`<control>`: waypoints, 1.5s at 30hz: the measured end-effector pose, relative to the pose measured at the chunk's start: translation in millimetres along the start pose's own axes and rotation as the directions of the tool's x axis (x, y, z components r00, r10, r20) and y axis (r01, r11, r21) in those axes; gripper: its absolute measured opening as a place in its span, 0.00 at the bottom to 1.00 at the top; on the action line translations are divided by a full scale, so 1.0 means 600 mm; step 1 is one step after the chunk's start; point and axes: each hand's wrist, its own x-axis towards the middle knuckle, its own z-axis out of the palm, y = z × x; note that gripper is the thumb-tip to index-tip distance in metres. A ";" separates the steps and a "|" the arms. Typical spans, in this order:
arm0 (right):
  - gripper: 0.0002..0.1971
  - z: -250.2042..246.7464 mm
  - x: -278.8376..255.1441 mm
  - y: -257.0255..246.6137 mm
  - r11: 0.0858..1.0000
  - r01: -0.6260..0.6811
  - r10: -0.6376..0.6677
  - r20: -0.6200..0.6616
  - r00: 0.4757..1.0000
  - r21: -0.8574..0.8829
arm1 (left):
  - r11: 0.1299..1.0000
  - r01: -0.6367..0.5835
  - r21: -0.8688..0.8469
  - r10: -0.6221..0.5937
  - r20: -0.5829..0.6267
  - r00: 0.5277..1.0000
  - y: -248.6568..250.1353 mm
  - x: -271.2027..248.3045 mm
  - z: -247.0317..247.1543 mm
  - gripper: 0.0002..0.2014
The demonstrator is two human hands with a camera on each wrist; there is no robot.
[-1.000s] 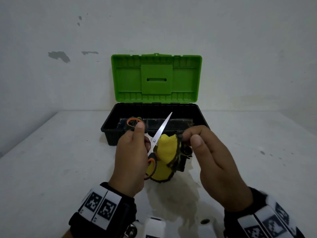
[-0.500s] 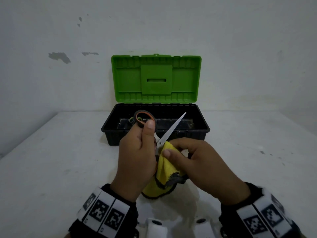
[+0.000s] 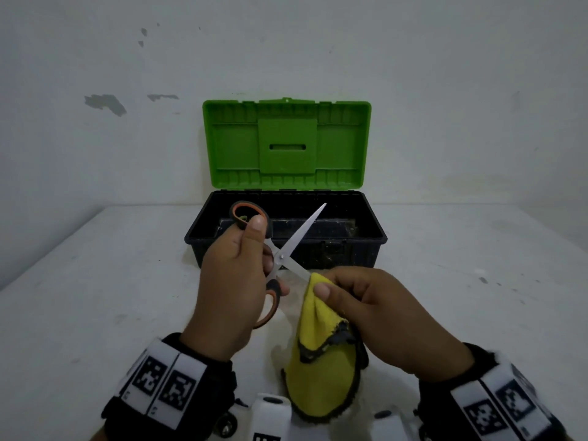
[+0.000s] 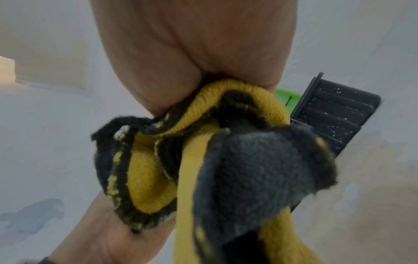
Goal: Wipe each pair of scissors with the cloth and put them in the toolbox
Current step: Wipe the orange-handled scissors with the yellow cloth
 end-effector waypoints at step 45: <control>0.08 -0.037 0.061 -0.010 0.970 -0.013 0.100 0.352 0.931 -0.241 | 0.913 -0.048 0.405 -0.200 0.547 0.813 -0.013 0.028 -0.027 0.20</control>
